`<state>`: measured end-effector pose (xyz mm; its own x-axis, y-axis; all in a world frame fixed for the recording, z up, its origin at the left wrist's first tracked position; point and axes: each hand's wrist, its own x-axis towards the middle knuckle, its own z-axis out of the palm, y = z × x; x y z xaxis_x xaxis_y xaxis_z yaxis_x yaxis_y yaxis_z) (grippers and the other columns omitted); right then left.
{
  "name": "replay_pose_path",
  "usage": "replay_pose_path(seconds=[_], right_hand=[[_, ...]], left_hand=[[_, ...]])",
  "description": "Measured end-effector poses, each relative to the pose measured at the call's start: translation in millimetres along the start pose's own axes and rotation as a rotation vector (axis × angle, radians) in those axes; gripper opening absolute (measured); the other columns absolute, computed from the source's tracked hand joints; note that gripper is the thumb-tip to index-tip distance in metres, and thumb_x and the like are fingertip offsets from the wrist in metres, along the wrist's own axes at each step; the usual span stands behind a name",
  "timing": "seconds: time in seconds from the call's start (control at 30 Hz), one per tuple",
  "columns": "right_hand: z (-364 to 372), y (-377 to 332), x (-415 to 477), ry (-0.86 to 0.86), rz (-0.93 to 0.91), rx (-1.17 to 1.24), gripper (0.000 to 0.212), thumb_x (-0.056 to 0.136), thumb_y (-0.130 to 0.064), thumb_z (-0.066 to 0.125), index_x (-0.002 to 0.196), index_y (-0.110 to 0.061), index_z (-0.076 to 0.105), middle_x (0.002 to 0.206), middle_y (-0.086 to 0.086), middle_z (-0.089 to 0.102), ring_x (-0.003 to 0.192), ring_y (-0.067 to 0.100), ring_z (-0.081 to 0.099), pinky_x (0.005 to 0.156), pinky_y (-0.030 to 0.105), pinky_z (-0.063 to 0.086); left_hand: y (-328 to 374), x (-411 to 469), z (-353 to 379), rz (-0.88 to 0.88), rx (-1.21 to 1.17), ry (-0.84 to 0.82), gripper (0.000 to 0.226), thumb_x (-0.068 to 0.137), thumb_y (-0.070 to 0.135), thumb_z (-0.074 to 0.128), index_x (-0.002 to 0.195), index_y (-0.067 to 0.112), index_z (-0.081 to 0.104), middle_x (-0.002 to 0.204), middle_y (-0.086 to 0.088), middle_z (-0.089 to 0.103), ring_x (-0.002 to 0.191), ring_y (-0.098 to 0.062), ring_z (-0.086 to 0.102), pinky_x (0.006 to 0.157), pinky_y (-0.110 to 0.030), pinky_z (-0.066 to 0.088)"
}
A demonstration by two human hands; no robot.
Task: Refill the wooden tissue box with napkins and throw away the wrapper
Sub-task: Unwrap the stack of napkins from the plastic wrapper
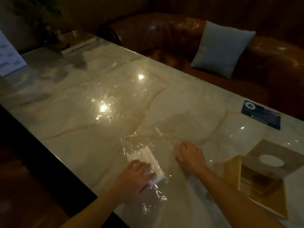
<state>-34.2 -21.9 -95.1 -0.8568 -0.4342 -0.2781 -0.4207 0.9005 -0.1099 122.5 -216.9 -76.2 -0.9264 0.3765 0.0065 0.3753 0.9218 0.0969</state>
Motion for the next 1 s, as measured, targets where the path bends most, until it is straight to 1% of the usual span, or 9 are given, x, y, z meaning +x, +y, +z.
replay_pose_path(seconds=[0.1, 0.2, 0.3, 0.4, 0.63, 0.73, 0.8, 0.9, 1.0], right_hand=[[-3, 8, 9, -0.031, -0.054, -0.030, 0.057, 0.094, -0.038, 0.037, 0.144, -0.013, 0.024, 0.155, 0.004, 0.023, 0.141, 0.017, 0.023, 0.111, 0.038, 0.022], [-6, 14, 13, -0.039, -0.103, -0.055, 0.057, 0.095, -0.035, 0.036, 0.146, -0.014, 0.021, 0.157, 0.002, 0.020, 0.142, 0.016, 0.020, 0.112, 0.037, 0.021], [-8, 15, 16, -0.047, -0.130, -0.058, 0.056, 0.094, -0.033, 0.036, 0.145, -0.016, 0.021, 0.157, 0.000, 0.018, 0.142, 0.014, 0.019, 0.112, 0.036, 0.021], [-6, 15, 17, -0.039, -0.137, -0.055, 0.054, 0.095, -0.031, 0.035, 0.145, -0.016, 0.022, 0.157, -0.001, 0.019, 0.142, 0.013, 0.019, 0.111, 0.035, 0.021], [-5, 16, 11, -0.045, -0.068, 0.004, 0.053, 0.095, -0.033, 0.035, 0.144, -0.014, 0.026, 0.156, 0.005, 0.022, 0.142, 0.019, 0.021, 0.112, 0.037, 0.022], [-6, 15, -6, -0.019, -0.021, 0.043, 0.044, 0.093, -0.029, 0.040, 0.133, -0.011, 0.039, 0.144, 0.011, 0.039, 0.130, 0.025, 0.040, 0.103, 0.038, 0.034], [-4, 18, -24, -0.009, 0.003, 0.051, 0.034, 0.091, -0.024, 0.041, 0.121, -0.010, 0.047, 0.130, 0.011, 0.050, 0.118, 0.027, 0.049, 0.094, 0.038, 0.040], [6, 26, -57, 0.005, 0.065, 0.112, 0.024, 0.091, -0.022, 0.041, 0.108, -0.009, 0.052, 0.119, 0.009, 0.054, 0.109, 0.028, 0.052, 0.089, 0.037, 0.042], [17, 29, -88, 0.033, 0.103, 0.151, 0.021, 0.094, -0.023, 0.037, 0.103, -0.012, 0.053, 0.113, 0.006, 0.053, 0.108, 0.025, 0.051, 0.090, 0.035, 0.040]], left_hand=[[31, 3, 2, 0.110, 0.011, -0.021, 0.041, 0.072, 0.054, 0.051, 0.106, 0.034, 0.062, 0.108, 0.002, 0.070, 0.091, -0.015, 0.067, 0.086, -0.032, 0.055], [64, 11, 7, 0.164, 0.042, -0.049, 0.047, 0.069, 0.059, 0.051, 0.106, 0.034, 0.063, 0.108, 0.004, 0.071, 0.088, -0.011, 0.067, 0.079, -0.026, 0.056], [93, 25, 8, 0.126, 0.040, -0.079, 0.049, 0.063, 0.060, 0.055, 0.101, 0.032, 0.067, 0.099, 0.007, 0.073, 0.083, -0.008, 0.067, 0.072, -0.020, 0.055], [109, 36, 10, 0.085, 0.059, -0.050, 0.044, 0.068, 0.052, 0.047, 0.096, 0.028, 0.069, 0.092, 0.004, 0.074, 0.080, -0.012, 0.067, 0.068, -0.020, 0.053], [112, 38, 21, 0.032, 0.000, -0.094, 0.053, 0.065, 0.059, 0.054, 0.107, 0.029, 0.061, 0.103, 0.002, 0.070, 0.089, -0.015, 0.063, 0.073, -0.022, 0.051], [114, 37, 21, -0.003, -0.016, -0.116, 0.054, 0.063, 0.057, 0.056, 0.108, 0.028, 0.060, 0.105, -0.001, 0.070, 0.091, -0.017, 0.063, 0.076, -0.026, 0.050], [115, 36, 22, -0.020, -0.010, -0.111, 0.053, 0.064, 0.055, 0.057, 0.108, 0.026, 0.058, 0.105, -0.003, 0.070, 0.090, -0.019, 0.065, 0.081, -0.035, 0.040], [113, 35, 24, -0.028, -0.011, -0.097, 0.053, 0.063, 0.053, 0.060, 0.108, 0.025, 0.057, 0.105, -0.005, 0.072, 0.087, -0.021, 0.068, 0.081, -0.036, 0.032], [111, 34, 25, -0.027, -0.021, -0.066, 0.048, 0.065, 0.052, 0.058, 0.105, 0.027, 0.067, 0.105, -0.005, 0.073, 0.088, -0.021, 0.069, 0.083, -0.036, 0.038]])
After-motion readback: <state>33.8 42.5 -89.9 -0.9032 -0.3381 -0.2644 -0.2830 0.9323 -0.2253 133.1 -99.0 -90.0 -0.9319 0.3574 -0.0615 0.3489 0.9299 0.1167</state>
